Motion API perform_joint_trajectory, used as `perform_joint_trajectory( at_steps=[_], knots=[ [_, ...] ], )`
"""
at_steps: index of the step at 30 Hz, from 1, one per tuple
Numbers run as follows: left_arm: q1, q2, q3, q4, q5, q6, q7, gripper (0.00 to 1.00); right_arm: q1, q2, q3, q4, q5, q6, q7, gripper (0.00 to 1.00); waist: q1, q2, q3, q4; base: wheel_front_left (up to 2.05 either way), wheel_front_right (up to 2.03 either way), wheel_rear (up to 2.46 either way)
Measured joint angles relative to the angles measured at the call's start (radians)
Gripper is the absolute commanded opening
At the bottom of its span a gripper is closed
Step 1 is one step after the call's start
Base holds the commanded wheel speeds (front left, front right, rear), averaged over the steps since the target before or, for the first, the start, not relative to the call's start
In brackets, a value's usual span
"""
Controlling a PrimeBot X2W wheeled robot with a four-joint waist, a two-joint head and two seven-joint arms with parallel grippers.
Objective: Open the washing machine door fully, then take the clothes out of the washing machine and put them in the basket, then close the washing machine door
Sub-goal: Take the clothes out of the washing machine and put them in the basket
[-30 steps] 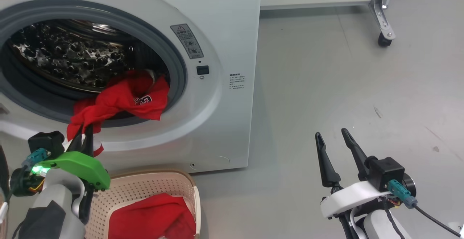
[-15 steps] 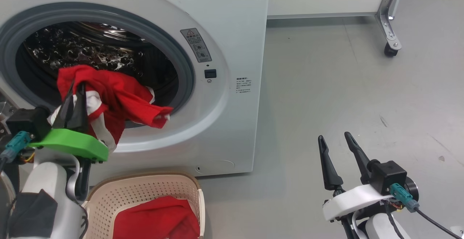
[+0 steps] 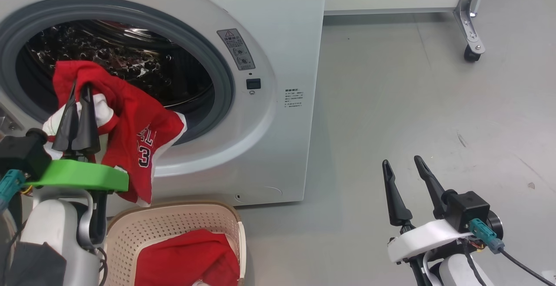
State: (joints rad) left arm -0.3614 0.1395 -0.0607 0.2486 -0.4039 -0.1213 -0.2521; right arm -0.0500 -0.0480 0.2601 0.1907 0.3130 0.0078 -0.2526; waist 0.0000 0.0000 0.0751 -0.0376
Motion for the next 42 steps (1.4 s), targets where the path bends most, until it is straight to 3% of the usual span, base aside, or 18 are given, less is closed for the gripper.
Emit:
perform_joint_trajectory(
  at_steps=[14,22,42],
  knots=[
    [0.063,-0.018,0.041,-0.138,0.026,0.000,0.000,0.00,0.000,0.000,0.000,-0.007,0.000,0.001,0.000,1.00,0.0000,0.0000,0.016,-0.002,0.00,0.00,0.00],
    [0.166,-0.018,-0.019,-0.039,0.026,0.000,0.000,0.00,-0.001,0.000,0.008,-0.012,0.000,0.002,0.000,1.00,0.0000,0.0000,0.036,-0.004,0.00,0.00,0.00],
    [0.174,0.006,-0.079,0.064,0.024,0.000,0.006,0.00,-0.047,0.000,0.038,-0.047,-0.006,0.001,0.000,1.00,0.0000,0.0000,0.160,-0.037,0.00,0.00,0.00]
  ],
)
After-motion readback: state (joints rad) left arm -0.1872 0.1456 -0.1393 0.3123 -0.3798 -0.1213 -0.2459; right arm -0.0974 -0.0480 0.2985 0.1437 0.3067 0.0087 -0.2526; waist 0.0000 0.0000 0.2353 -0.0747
